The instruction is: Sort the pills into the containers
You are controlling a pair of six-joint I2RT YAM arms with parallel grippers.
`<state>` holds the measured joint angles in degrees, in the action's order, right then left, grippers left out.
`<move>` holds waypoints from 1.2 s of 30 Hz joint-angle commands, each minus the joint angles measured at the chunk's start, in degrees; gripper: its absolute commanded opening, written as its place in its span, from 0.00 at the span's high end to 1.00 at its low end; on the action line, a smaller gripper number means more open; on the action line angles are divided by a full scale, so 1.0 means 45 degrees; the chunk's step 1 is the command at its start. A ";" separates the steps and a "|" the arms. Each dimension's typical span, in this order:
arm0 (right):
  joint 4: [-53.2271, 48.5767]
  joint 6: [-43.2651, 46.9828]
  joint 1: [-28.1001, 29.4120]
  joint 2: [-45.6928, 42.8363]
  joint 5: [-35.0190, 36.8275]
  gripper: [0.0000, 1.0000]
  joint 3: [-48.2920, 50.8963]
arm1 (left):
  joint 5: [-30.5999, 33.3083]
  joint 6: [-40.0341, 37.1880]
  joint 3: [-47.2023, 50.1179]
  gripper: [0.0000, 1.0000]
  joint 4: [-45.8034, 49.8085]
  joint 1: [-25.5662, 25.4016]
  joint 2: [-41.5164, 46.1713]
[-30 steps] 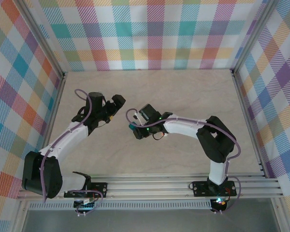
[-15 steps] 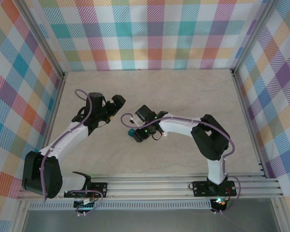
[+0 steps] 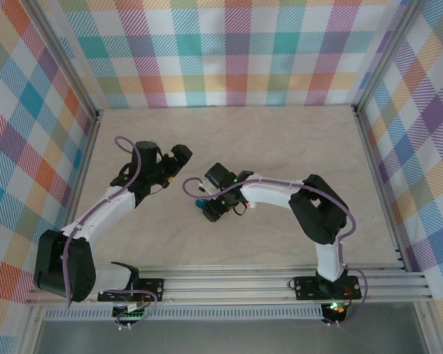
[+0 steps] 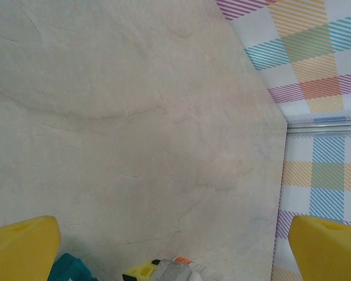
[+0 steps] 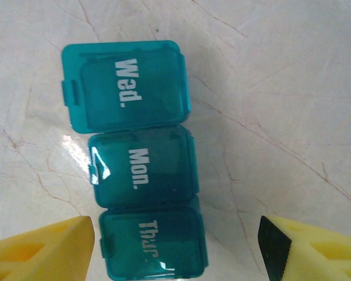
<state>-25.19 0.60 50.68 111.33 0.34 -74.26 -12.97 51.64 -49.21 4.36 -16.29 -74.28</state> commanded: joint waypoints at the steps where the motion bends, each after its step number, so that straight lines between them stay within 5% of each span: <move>1: -0.0522 0.0329 0.0042 -0.0002 0.1157 0.25 -0.0234 | -0.0257 0.0086 0.0033 0.00 -0.0206 0.0125 -0.0034; 14: -0.1609 -0.0241 -0.1006 0.1181 0.3620 0.25 -0.2310 | -0.0358 -0.0019 -0.0099 0.00 -0.0152 0.0125 -0.0278; 24: -0.1638 -0.1691 -0.1755 -0.0431 0.1065 0.23 -0.2144 | 0.0010 -0.1731 -0.1198 0.00 0.2295 0.0125 -0.0553; 36: -0.2087 -0.3817 -0.3210 0.0689 -0.2489 0.19 -0.3735 | 0.1143 -0.3913 -0.1943 0.00 0.5873 0.0125 -0.0406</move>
<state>-32.69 -14.17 35.31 112.01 -5.23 -88.97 -9.65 37.93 -56.86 25.28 -16.29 -76.69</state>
